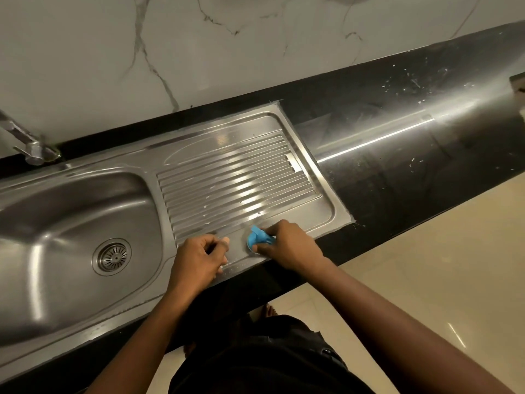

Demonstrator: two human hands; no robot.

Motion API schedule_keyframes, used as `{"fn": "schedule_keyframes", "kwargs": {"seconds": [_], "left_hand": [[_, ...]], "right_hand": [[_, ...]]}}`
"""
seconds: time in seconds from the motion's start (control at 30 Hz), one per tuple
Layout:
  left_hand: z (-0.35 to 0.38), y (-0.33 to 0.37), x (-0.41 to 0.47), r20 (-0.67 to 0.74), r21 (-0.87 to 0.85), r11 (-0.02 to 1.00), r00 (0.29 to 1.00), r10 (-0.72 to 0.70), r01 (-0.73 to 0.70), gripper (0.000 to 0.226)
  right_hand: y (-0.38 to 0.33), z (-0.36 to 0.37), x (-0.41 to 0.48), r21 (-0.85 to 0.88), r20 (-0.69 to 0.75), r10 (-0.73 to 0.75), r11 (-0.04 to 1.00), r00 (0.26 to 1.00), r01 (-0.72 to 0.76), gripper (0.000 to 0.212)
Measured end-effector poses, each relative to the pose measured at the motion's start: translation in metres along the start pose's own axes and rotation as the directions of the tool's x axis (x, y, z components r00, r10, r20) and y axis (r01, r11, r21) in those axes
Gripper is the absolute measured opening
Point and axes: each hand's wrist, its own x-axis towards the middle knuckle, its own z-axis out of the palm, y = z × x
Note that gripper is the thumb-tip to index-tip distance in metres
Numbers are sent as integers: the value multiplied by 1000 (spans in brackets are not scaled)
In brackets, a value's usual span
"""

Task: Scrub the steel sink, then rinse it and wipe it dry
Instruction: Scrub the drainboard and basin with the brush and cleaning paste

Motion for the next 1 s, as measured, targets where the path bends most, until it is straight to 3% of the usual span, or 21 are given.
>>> {"fn": "schedule_keyframes", "kwargs": {"seconds": [0.27,0.53,0.77,1.0], "left_hand": [[-1,-3,6,11,-4,1000,1000,-9,9,25],[-4,-6,5,-12,0,1000,1000,-15,15,24],[-8,-16,4,-47,-32,999,999,-20,19,24],[-6,-18,2,-58,-47,999,998,-27,24,24]], "right_hand": [[75,-94,-17,-113,-199,213,964,956,-239,56],[77,-103,20,-321,-349,32,935,937,-151,61],[93,-97,-1,-250,-303,106,950,947,-186,64],[83,-102,28,-192,-345,34,975,938,-107,63]]}}
